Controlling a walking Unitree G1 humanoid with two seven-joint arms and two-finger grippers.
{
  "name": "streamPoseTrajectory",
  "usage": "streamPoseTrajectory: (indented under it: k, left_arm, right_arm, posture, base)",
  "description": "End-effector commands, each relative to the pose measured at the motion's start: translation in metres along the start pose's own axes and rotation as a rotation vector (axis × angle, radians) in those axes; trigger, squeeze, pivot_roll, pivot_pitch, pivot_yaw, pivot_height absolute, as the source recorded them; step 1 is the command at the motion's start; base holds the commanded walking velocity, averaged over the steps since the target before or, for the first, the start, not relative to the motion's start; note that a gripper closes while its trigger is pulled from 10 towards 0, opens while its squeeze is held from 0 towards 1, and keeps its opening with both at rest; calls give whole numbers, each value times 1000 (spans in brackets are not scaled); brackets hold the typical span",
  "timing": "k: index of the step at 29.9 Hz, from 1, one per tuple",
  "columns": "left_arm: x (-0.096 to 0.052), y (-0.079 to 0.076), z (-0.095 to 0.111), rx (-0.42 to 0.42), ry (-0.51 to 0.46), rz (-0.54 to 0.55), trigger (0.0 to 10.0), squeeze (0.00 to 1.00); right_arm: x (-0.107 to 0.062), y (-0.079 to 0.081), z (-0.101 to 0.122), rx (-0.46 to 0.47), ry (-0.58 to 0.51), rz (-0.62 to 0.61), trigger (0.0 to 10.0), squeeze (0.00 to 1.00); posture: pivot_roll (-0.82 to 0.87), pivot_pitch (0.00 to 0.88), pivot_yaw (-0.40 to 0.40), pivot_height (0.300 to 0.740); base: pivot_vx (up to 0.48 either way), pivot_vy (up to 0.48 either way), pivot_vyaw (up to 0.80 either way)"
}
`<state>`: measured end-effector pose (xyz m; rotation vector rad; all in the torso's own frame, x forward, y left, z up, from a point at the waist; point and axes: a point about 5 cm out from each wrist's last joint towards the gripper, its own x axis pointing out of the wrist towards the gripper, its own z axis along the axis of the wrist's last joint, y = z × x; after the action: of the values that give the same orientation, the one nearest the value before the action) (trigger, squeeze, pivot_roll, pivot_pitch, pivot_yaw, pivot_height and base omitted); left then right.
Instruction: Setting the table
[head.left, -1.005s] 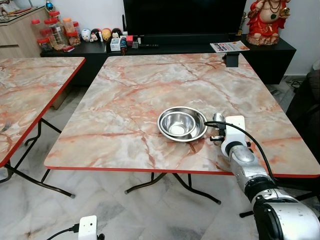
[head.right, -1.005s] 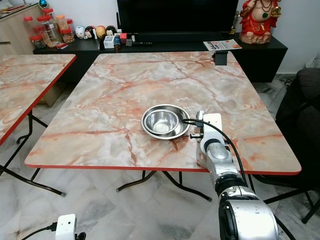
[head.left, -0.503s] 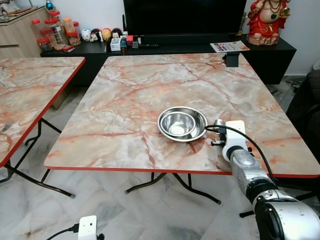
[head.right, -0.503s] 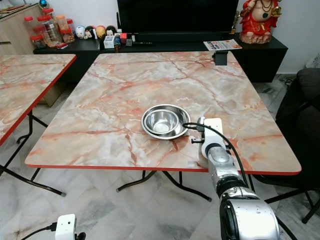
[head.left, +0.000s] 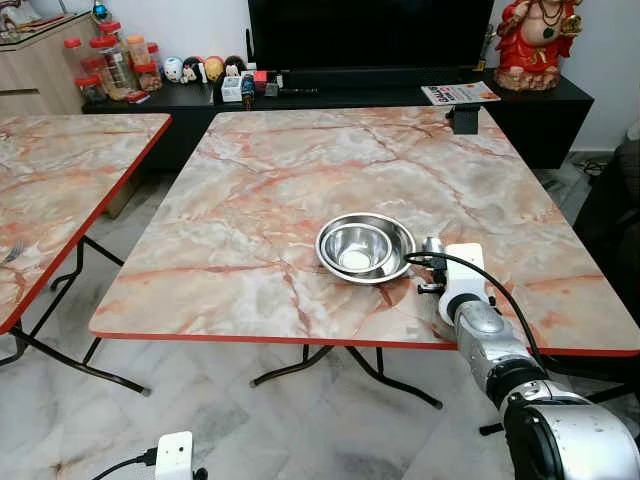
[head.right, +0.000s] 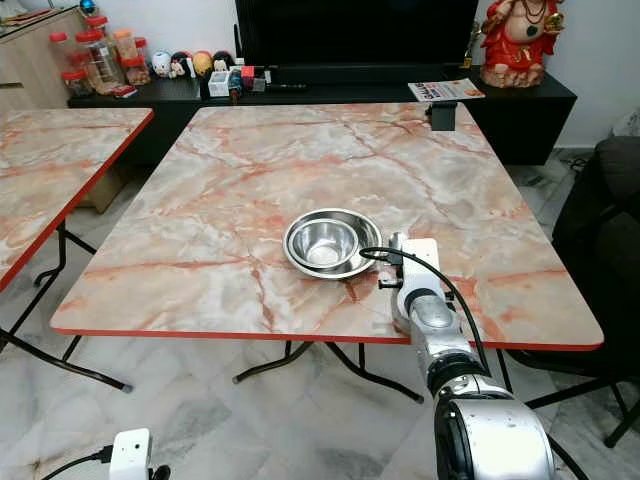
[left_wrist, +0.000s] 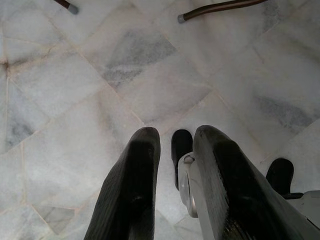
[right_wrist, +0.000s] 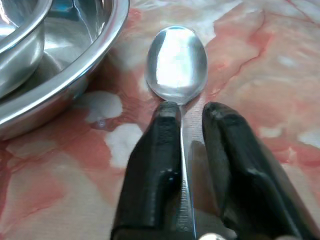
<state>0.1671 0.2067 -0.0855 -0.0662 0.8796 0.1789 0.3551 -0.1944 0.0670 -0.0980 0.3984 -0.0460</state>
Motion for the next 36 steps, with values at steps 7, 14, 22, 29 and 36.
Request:
streamPoseTrajectory:
  k: [7,14,22,29,36]
  left_arm:
    - [-2,7,-5,-4,12,26,10000,0]
    - [-3,12,-8,-2,16,38,10000,0]
    - [-3,11,-8,-9,14,39,10000,0]
    - [-3,8,-5,-32,-11,35,10000,0]
    - [-3,8,-5,-25,-8,31,10000,0]
  right_arm:
    - [1,3,6,6,-23,-2,10000,812]
    - [2,9,15,18,-84,3,10000,0]
    - [-5,16,57,-2,-422,-44,10000,0]
    - [-18,32,66,-43,-606,21,10000,0]
    - [-32,42,47,-54,-648,79,10000,0]
  posture:
    - [-1,0,36,732]
    - [3,0,37,732]
    - [-8,0,36,732]
    - [-17,0,31,732]
    - [-26,0,33,732]
  base:
    - [0,0,0]
    - [0,0,0]
    - [0,0,0]
    - [0,0,0]
    - [0,0,0]
